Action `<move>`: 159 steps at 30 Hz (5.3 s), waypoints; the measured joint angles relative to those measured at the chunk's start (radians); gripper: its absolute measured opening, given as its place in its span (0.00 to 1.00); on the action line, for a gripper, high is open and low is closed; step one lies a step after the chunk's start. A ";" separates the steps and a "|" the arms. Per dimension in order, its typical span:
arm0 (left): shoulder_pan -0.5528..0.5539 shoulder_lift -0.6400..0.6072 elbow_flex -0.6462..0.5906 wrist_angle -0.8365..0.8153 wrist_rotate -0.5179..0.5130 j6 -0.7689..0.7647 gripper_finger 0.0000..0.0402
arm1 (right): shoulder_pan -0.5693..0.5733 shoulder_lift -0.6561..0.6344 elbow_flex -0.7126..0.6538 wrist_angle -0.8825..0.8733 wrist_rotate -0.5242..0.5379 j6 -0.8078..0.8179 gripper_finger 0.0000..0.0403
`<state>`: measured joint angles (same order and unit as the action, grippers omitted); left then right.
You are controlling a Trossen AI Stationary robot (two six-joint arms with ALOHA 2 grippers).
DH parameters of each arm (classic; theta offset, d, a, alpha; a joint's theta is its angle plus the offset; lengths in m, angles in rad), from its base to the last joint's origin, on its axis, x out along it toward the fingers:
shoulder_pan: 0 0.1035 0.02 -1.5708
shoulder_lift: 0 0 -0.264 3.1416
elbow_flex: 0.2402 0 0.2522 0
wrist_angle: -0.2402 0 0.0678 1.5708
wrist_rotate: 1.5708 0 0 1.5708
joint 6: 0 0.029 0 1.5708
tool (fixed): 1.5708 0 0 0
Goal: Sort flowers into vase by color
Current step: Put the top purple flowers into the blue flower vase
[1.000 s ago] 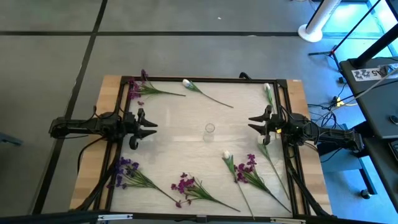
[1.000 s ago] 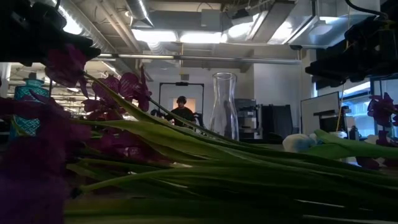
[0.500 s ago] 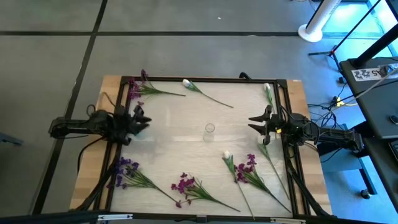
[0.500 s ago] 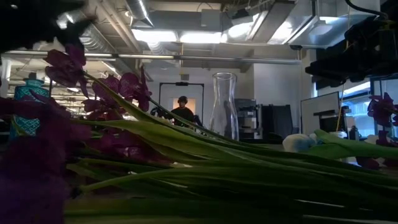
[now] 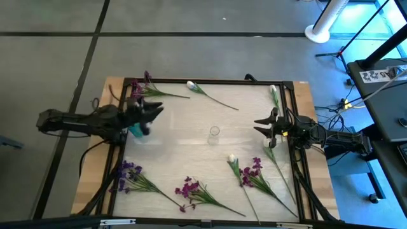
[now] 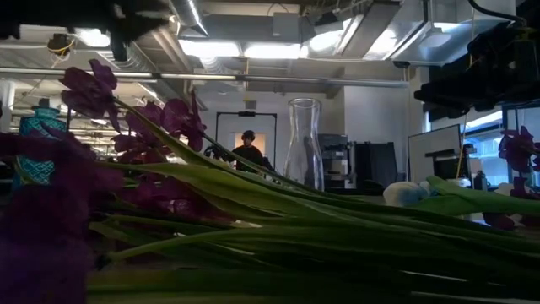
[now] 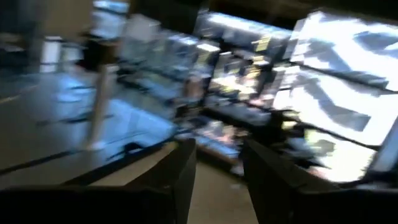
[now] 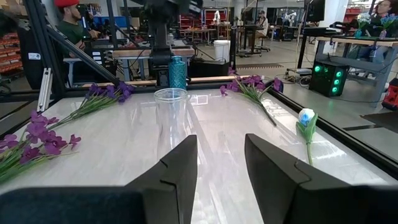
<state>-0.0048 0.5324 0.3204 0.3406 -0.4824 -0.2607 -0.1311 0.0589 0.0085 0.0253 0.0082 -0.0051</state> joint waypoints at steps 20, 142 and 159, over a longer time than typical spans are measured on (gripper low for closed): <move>0.488 0.497 0.313 -0.606 -0.107 -0.550 0.40 | 0.000 0.000 0.000 0.000 0.000 0.000 0.33; 0.191 1.138 0.355 -0.536 -0.049 -0.824 0.45 | 0.000 0.000 0.000 0.001 0.000 0.000 0.33; 0.082 1.158 0.428 -0.513 -0.126 -0.695 0.03 | 0.000 0.000 0.000 0.001 0.000 0.000 0.33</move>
<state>0.0772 1.6905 0.7486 -0.1727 -0.6079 -0.9558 -0.1310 0.0589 0.0082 0.0261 0.0082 -0.0051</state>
